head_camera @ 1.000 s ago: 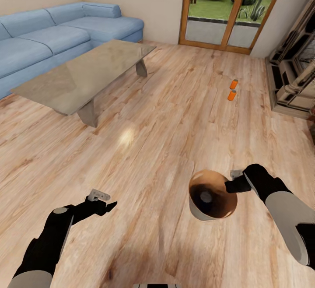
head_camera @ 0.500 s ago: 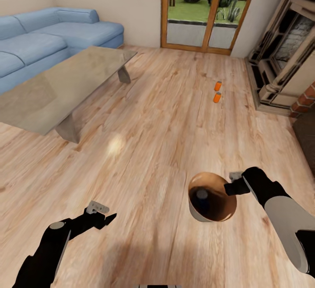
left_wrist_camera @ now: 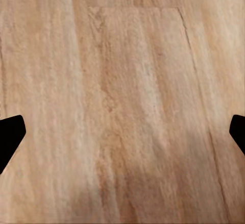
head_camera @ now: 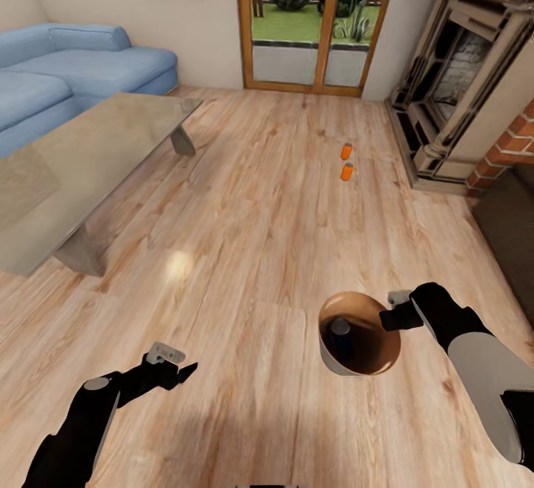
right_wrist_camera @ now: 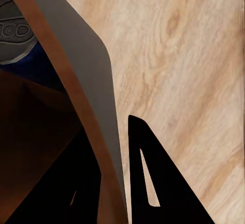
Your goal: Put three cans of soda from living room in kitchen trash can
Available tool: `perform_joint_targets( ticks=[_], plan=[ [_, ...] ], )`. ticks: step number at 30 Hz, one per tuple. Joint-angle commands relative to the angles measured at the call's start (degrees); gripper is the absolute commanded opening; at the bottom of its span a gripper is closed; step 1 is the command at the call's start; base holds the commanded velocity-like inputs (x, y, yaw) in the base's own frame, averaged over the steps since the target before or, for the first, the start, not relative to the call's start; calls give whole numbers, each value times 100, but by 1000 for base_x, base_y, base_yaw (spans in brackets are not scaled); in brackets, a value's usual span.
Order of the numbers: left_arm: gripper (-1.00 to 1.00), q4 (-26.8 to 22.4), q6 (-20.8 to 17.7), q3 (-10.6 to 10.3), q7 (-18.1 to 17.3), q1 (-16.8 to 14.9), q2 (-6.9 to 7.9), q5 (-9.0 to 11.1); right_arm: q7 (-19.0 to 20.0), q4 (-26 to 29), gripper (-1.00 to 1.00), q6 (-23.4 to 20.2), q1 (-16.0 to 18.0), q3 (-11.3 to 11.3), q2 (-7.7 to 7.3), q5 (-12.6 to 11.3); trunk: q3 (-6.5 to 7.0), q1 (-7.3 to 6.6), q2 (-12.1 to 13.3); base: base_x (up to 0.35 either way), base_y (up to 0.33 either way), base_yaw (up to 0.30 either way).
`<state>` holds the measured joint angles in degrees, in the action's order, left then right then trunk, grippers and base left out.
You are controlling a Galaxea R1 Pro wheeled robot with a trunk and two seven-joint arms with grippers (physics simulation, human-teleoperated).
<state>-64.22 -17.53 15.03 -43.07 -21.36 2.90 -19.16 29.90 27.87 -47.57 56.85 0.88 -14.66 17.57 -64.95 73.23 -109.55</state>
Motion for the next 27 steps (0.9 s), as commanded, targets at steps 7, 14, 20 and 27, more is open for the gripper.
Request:
perform_joint_targets(
  ticks=[7, 14, 20, 27],
  plan=[
    [100, 20, 48, 0, 20, 0, 0, -8, 16, -8, -100, -24, 1, -8, 53, -77, 41, 0, 0, 321, 101, -212],
    [100, 30, 99, 0, 26, 0, -8, -18, 16, -9, -100, -24, -5, -9, 123, -77, 82, 0, 0, 321, 101, -212],
    [100, 32, 108, 0, 27, 0, -9, -25, 16, -9, -100, -24, -6, -9, 130, -79, 101, 0, 0, 321, 101, -142],
    [100, 37, 109, -3, 27, 0, -9, -29, 16, -14, -100, -24, -41, -9, 216, -72, 104, 0, 0, 321, 97, -19]
  ],
)
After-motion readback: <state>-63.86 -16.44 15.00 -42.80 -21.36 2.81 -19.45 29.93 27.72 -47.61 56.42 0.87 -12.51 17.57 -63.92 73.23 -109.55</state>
